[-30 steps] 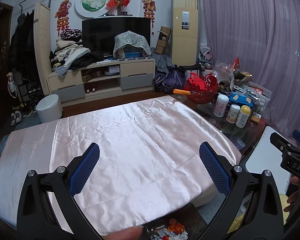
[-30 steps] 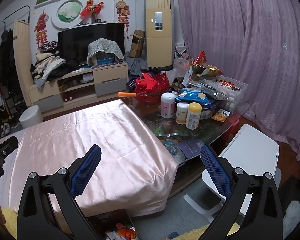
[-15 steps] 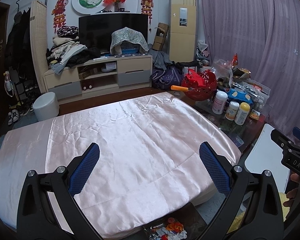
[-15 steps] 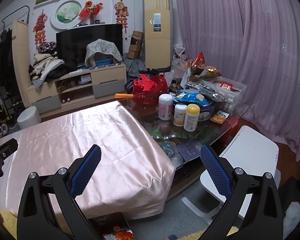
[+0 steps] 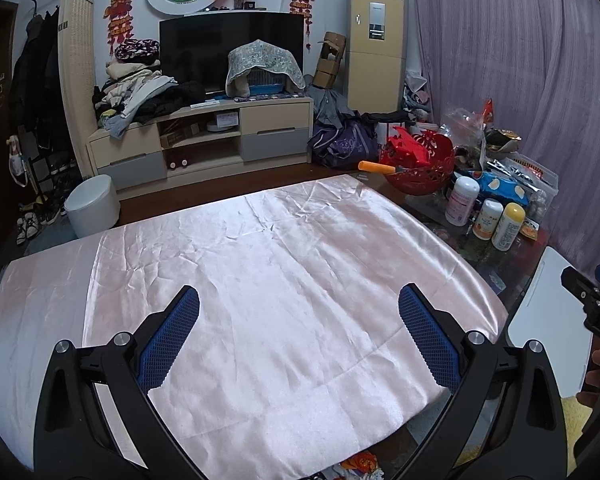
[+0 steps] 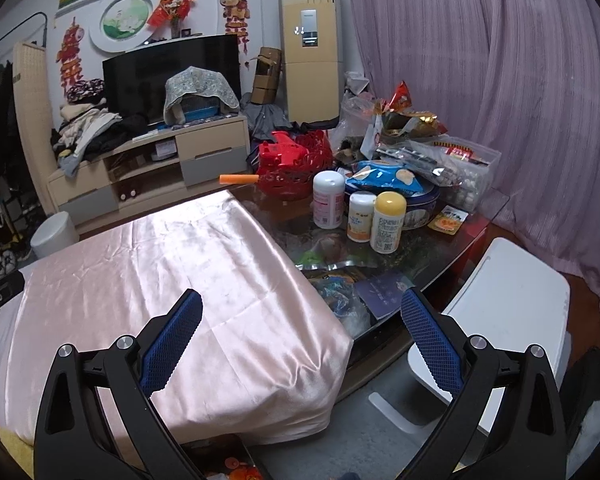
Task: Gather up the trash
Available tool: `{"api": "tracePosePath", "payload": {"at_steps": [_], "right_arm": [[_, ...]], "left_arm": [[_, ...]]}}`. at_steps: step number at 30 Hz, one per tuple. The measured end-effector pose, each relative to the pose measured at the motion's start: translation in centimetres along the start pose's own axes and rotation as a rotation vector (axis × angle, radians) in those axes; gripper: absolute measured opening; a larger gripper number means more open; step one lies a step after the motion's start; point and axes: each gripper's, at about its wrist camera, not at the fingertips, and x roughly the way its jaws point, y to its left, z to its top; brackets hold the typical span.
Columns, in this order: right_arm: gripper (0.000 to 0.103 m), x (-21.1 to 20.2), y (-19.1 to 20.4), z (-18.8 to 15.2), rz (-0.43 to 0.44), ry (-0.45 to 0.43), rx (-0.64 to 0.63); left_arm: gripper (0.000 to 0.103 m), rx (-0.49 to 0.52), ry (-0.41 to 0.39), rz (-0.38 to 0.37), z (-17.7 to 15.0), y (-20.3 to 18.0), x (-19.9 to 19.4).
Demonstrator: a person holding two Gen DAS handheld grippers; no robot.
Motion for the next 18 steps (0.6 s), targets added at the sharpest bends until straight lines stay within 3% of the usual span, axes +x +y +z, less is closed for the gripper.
{"api": "tracePosePath", "payload": {"at_steps": [2, 7, 14, 18], "right_arm": [[0.100, 2.5, -2.4, 0.4, 0.020, 0.043, 0.040], [0.100, 11.2, -13.3, -0.8, -0.218, 0.190, 0.069], [0.100, 17.6, -29.2, -3.6, -0.431, 0.215, 0.210], [0.100, 21.2, -34.8, -5.9, -0.460, 0.267, 0.295]], "left_arm": [[0.095, -0.009, 0.010, 0.009, 0.1, 1.0, 2.1], [0.095, -0.044, 0.137, 0.093, -0.2, 6.0, 10.0], [0.095, -0.159, 0.191, 0.254, -0.2, 14.4, 17.4], [0.095, -0.166, 0.209, 0.258, -0.3, 16.7, 19.4]]}}
